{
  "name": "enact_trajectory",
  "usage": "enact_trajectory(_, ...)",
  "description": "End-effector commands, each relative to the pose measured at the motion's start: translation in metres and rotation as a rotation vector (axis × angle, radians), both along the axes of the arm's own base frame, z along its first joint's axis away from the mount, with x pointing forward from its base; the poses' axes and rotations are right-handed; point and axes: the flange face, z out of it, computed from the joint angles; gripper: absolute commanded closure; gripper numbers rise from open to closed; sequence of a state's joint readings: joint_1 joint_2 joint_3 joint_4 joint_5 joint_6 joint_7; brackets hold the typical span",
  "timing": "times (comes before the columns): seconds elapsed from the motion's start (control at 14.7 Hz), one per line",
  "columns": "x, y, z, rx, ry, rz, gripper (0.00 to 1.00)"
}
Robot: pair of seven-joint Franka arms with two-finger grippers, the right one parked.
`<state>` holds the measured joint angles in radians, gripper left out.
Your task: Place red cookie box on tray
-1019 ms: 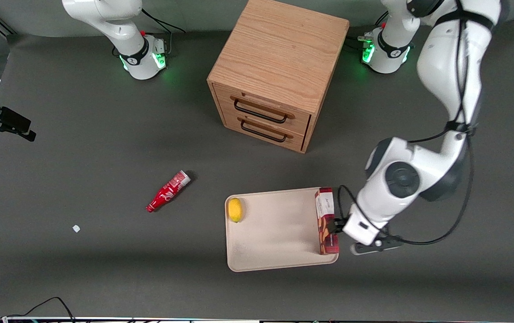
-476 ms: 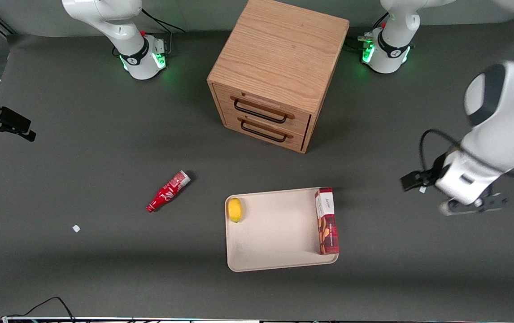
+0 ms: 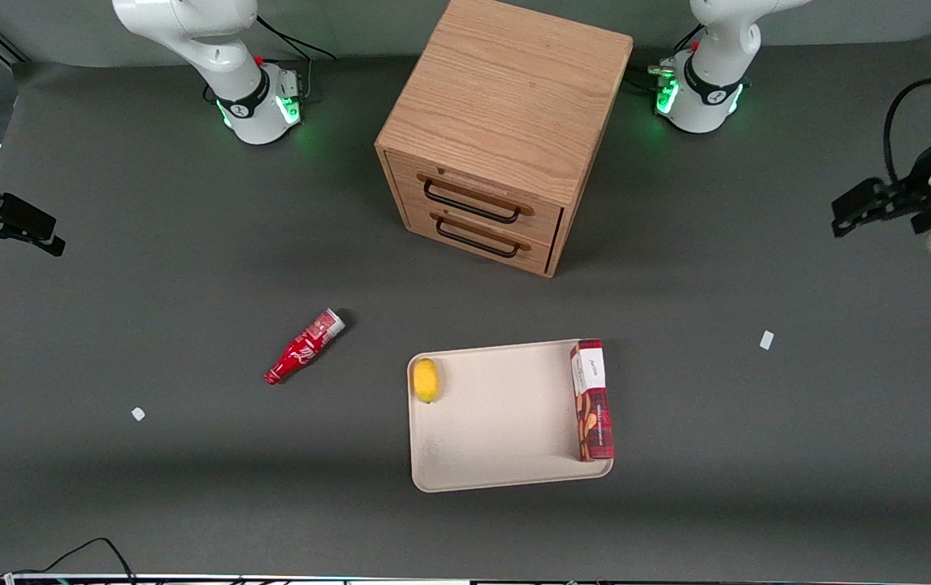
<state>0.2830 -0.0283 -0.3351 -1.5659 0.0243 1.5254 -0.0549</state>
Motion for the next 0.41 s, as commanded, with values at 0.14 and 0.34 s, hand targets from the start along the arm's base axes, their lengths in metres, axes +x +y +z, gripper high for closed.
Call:
enact_trajectory(0.14, -0.0169, 0.0094, 0.0074, -0.042, 0.011, -0.018, 0.00)
enact_trajectory(0.34, -0.0159, 0.0124, 0.0082, -0.046, 0.002, -0.053, 0.00)
